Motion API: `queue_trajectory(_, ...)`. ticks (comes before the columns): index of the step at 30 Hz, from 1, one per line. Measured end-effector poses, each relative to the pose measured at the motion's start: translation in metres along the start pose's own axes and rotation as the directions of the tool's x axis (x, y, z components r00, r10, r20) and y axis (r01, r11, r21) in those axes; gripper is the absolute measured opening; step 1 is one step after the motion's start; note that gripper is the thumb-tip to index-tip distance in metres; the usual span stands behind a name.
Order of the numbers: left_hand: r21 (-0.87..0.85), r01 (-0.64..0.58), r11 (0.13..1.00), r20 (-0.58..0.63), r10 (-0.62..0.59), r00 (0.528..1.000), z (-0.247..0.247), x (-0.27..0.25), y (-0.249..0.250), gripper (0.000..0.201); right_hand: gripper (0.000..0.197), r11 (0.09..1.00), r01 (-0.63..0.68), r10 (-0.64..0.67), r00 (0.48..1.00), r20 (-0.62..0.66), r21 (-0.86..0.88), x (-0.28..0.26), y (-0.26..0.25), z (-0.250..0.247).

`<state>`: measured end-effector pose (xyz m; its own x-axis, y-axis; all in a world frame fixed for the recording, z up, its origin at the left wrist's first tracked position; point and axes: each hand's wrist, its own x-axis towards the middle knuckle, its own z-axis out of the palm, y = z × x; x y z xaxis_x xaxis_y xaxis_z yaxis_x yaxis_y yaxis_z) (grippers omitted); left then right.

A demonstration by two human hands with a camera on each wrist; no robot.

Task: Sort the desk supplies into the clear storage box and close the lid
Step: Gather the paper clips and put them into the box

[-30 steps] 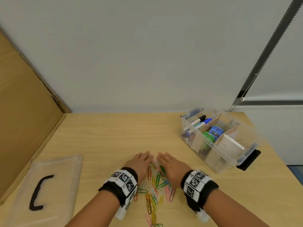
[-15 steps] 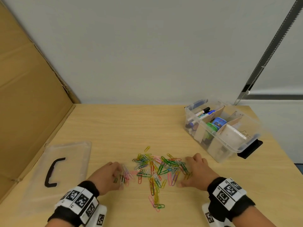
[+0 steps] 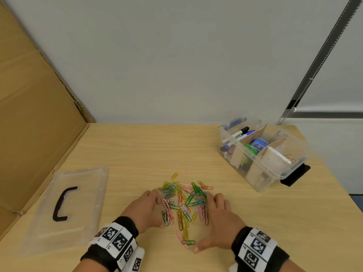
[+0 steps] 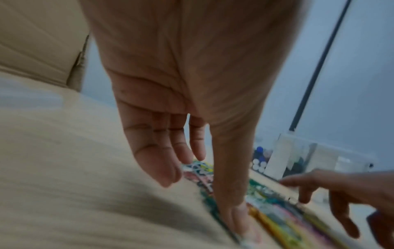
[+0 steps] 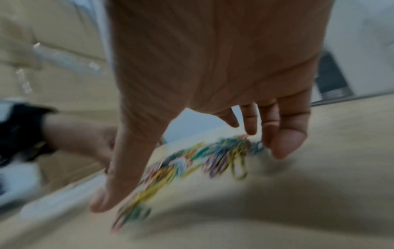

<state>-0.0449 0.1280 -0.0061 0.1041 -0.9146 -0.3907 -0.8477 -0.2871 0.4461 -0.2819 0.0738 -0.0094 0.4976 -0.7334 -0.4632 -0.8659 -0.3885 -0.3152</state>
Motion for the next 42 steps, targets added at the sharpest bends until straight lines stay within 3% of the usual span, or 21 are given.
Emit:
queue_trajectory(3, 0.068, 0.027, 0.997, -0.038, -0.024, 0.999, 0.003, 0.006, 0.001, 0.099, 0.157, 0.995, -0.029, 0.026, 0.999, -0.033, -0.094, 0.010, -0.013, 0.011)
queue_trajectory(6, 0.090, 0.029, 0.995, -0.005, -0.028, 1.000, 0.003, 0.018, 0.008, 0.135, 0.150, 0.998, -0.050, 0.048, 0.997, -0.057, -0.046, 0.021, -0.014, 0.005)
queue_trajectory(10, 0.045, 0.017, 0.999, 0.000, -0.017, 1.000, 0.009, 0.036, 0.022, 0.132, 0.120, 0.994, -0.014, 0.029, 0.989, -0.144, 0.109, 0.034, -0.003, -0.007)
queue_trajectory(13, -0.002, -0.018, 1.000, -0.031, 0.018, 0.999, 0.005, 0.044, 0.027, 0.119, 0.098, 0.995, 0.014, 0.009, 0.974, -0.225, 0.103, 0.035, 0.002, -0.016)
queue_trajectory(15, 0.077, -0.051, 0.996, -0.052, 0.055, 0.997, -0.005, 0.047, 0.024, 0.116, 0.107, 0.998, 0.008, 0.008, 0.976, -0.218, 0.070, 0.029, 0.006, -0.019)
queue_trajectory(18, 0.230, -0.092, 0.969, 0.014, 0.091, 0.996, -0.015, 0.050, 0.015, 0.126, 0.147, 0.999, -0.040, 0.039, 0.999, -0.029, -0.019, 0.019, 0.001, -0.012)
queue_trajectory(21, 0.259, -0.128, 0.957, 0.108, 0.103, 0.989, -0.011, 0.053, 0.014, 0.131, 0.152, 0.988, -0.026, 0.037, 0.997, 0.069, -0.155, 0.018, -0.019, 0.004)
queue_trajectory(25, 0.236, -0.169, 0.957, 0.096, 0.150, 0.984, -0.004, 0.055, 0.015, 0.109, 0.145, 0.984, -0.063, 0.055, 0.997, -0.053, -0.166, 0.036, -0.025, 0.010)
queue_trajectory(29, 0.166, -0.193, 0.967, 0.045, 0.188, 0.981, 0.003, 0.052, 0.017, 0.081, 0.079, 0.992, 0.043, -0.068, 0.974, -0.214, -0.118, 0.046, -0.011, 0.000)
queue_trajectory(33, 0.194, -0.186, 0.963, 0.001, 0.189, 0.982, 0.004, 0.048, 0.022, 0.059, 0.040, 0.993, 0.107, -0.117, 0.963, -0.244, -0.054, 0.048, -0.004, -0.005)
queue_trajectory(37, 0.276, -0.193, 0.942, -0.024, 0.207, 0.978, 0.003, 0.045, 0.027, 0.038, 0.036, 0.994, 0.098, -0.106, 0.955, -0.276, -0.042, 0.052, 0.000, 0.001)
queue_trajectory(42, 0.349, -0.209, 0.913, -0.036, 0.236, 0.971, 0.005, 0.042, 0.029, 0.033, 0.041, 0.994, 0.105, -0.099, 0.946, -0.307, 0.004, 0.053, 0.006, -0.004)
